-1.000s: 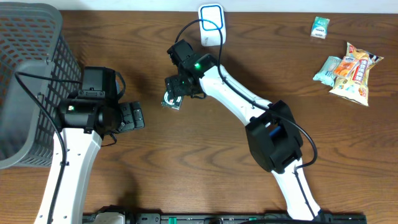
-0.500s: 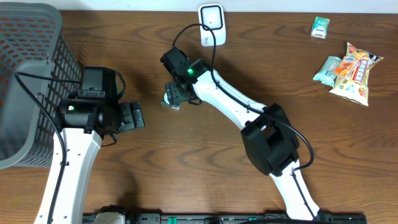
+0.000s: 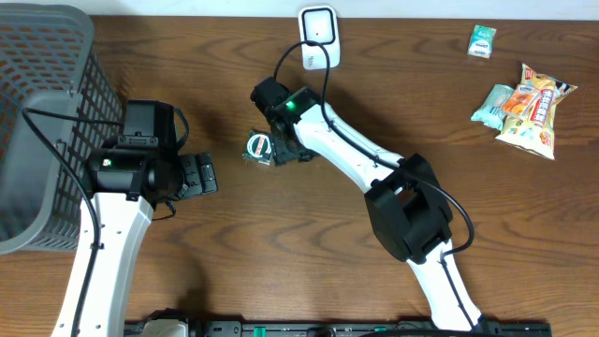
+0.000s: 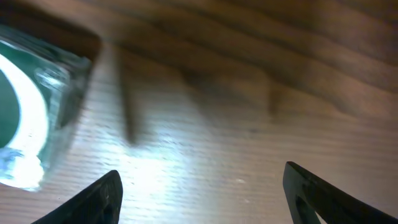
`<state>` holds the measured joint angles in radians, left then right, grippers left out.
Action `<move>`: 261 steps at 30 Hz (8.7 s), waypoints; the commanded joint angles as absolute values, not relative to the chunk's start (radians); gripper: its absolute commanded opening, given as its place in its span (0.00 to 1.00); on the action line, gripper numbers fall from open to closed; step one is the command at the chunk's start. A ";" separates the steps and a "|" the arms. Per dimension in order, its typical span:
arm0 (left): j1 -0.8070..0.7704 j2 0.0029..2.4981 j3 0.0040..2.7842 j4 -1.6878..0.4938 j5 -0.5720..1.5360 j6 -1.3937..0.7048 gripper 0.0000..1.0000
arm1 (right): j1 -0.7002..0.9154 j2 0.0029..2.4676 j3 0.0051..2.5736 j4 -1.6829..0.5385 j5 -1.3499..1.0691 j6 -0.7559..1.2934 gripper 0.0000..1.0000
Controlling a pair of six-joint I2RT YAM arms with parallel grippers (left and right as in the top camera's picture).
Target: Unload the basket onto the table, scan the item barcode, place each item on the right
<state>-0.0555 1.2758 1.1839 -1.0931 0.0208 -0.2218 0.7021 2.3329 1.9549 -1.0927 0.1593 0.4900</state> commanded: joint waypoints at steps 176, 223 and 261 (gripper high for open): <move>-0.059 1.279 1.179 -1.095 0.015 -0.231 0.98 | 0.847 2.209 1.634 -0.832 0.167 0.635 0.01; -0.059 1.279 1.179 -1.095 0.015 -0.231 0.98 | 0.767 2.236 1.719 -0.853 0.155 0.579 0.01; -0.059 1.279 1.179 -1.095 0.015 -0.231 0.98 | 0.695 2.217 1.719 -0.790 0.048 0.421 0.01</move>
